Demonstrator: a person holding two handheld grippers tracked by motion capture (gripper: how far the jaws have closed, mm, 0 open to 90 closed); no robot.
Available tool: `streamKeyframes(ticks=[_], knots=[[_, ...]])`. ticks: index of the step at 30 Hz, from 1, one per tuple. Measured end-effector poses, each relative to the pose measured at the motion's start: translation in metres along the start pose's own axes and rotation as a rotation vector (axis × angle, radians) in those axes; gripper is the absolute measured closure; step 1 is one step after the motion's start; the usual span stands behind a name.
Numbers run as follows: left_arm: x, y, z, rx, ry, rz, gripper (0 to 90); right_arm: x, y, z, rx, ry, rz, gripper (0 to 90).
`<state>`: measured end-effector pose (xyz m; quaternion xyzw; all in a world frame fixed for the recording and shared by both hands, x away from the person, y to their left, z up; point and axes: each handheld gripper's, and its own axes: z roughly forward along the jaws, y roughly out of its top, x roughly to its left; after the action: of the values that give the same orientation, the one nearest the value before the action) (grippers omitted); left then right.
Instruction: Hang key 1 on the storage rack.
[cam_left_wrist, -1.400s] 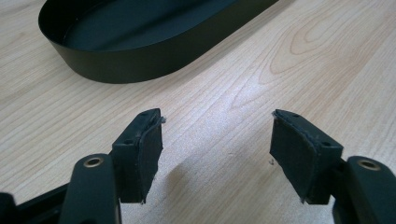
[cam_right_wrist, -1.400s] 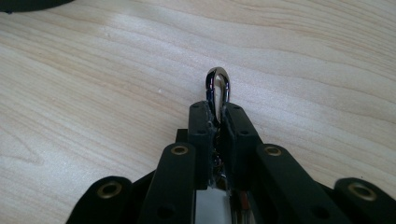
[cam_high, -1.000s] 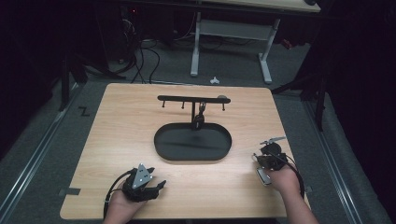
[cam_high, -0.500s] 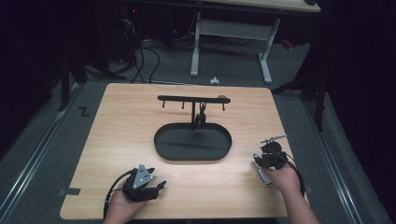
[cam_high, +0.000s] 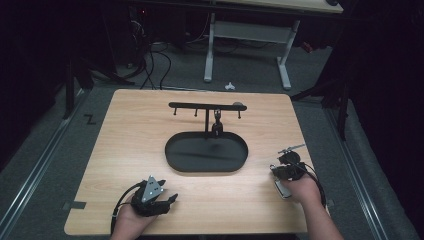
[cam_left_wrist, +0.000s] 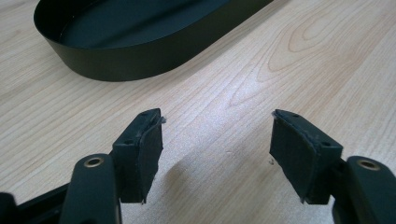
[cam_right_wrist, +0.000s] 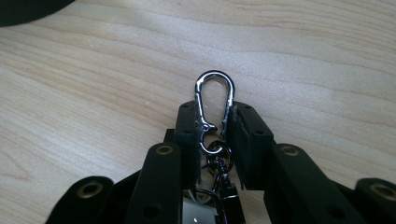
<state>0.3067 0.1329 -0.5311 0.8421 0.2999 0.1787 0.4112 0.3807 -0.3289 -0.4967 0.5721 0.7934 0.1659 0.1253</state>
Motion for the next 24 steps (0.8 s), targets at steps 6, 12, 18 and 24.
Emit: streamKeyframes(ticks=[6, 12, 18, 24], knots=[[0.001, 0.000, 0.000, -0.001, 0.001, -0.002, 34.9, 0.000, 0.001, -0.001, -0.011, -0.001, 0.001, 75.6], [0.001, 0.000, 0.000, -0.001, -0.001, -0.002, 34.9, -0.001, 0.000, -0.004, -0.024, 0.009, 0.014, 84.8], [0.000, 0.000, 0.000, 0.001, -0.006, 0.000, 34.9, -0.007, -0.001, -0.010, -0.032, 0.011, 0.042, 86.7], [0.000, 0.000, 0.001, 0.001, -0.006, 0.001, 34.9, -0.006, -0.001, -0.009, -0.027, 0.006, 0.035, 86.2]])
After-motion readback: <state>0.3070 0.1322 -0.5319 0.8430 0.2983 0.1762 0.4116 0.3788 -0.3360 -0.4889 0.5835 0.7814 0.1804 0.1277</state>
